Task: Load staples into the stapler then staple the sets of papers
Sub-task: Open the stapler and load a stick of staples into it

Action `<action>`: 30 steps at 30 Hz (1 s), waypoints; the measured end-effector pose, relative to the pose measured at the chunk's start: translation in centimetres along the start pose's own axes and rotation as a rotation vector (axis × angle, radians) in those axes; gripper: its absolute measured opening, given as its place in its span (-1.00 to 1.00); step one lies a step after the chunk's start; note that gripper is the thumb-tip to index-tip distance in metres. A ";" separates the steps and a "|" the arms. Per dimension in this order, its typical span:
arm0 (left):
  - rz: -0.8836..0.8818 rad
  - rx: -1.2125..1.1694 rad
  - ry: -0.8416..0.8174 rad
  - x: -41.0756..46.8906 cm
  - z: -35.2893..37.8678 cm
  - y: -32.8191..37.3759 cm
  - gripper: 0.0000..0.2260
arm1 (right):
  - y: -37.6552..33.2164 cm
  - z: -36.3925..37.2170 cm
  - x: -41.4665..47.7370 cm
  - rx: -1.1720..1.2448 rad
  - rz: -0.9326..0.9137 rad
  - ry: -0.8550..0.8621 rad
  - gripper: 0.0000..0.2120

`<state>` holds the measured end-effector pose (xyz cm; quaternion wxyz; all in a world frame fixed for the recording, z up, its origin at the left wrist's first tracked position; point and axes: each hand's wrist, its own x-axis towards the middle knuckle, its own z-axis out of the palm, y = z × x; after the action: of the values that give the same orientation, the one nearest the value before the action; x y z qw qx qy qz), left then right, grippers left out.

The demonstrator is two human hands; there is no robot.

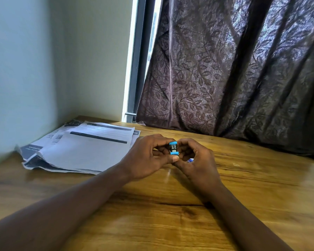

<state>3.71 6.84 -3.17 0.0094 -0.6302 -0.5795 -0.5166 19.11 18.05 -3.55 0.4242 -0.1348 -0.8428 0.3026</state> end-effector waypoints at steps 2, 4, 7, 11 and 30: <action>0.000 0.006 0.002 0.1 0.1 -0.1 -0.65 | -0.1 0.0 0.0 -0.001 0.006 -0.005 -0.67; -0.002 0.008 0.005 0.1 0.2 -0.2 -0.66 | -0.2 -0.1 0.0 -0.007 0.015 -0.016 -0.69; -0.010 0.019 0.008 0.0 0.2 -0.3 -0.65 | -0.1 -0.1 -0.1 -0.051 0.014 -0.041 -0.65; -0.026 0.091 0.053 -0.1 0.0 -0.5 -0.60 | 0.2 -0.9 0.4 -0.160 0.025 -0.126 -0.47; -0.202 0.677 -0.449 -0.4 -3.3 0.1 -0.63 | 0.3 0.5 0.0 -0.262 0.020 -0.206 -0.96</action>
<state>1.76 4.50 -1.80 0.0387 -0.6284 -0.7632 -0.1453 18.67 18.08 -3.93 0.3111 -0.1658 -0.9127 0.2066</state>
